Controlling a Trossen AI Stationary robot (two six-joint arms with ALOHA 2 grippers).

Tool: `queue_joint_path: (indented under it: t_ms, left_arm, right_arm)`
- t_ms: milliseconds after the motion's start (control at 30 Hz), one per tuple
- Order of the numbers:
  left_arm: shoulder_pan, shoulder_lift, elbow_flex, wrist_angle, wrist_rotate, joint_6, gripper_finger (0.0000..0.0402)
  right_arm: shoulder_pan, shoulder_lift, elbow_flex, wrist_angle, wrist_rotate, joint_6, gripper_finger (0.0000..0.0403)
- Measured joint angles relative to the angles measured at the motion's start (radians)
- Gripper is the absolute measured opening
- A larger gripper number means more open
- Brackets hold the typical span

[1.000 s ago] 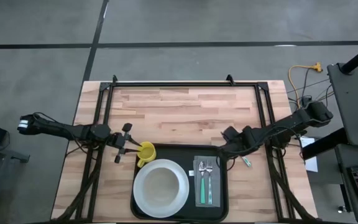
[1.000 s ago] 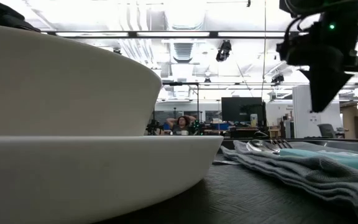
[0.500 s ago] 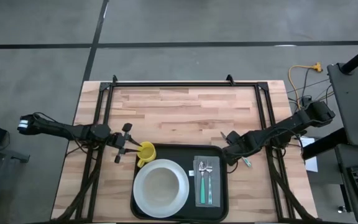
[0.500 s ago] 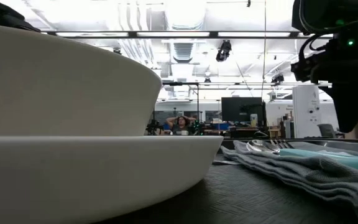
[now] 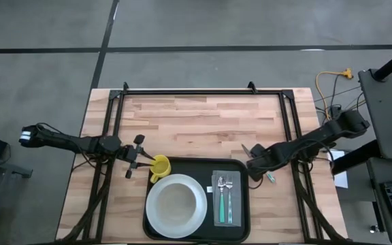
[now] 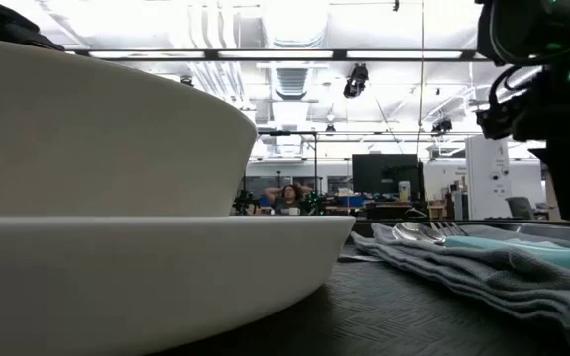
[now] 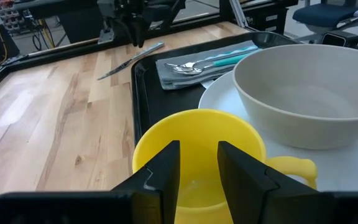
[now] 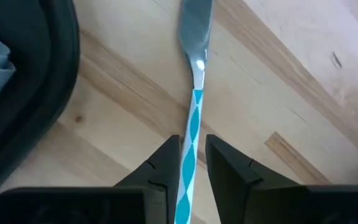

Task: Set up tray
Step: Put the white patterned knife on the gray napkin to the right of the white patterned fork

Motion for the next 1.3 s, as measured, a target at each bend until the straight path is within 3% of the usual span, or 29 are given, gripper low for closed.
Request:
queue_joint_path:
  t_ms: [400, 933, 1300]
  left_arm:
    - [0.000, 0.000, 0.000, 0.000, 0.000, 0.000, 0.0094]
    - [0.000, -0.001, 0.000, 0.000, 0.000, 0.000, 0.0094]
    - [0.000, -0.001, 0.000, 0.000, 0.000, 0.000, 0.0094]
  right_arm:
    - [0.000, -0.119, -0.149, 0.160, -0.056, 0.005, 0.0086]
    - [0.000, 0.000, -0.158, 0.174, -0.071, 0.004, 0.0069]
    - [0.000, -0.009, -0.162, 0.184, -0.072, -0.029, 0.0076]
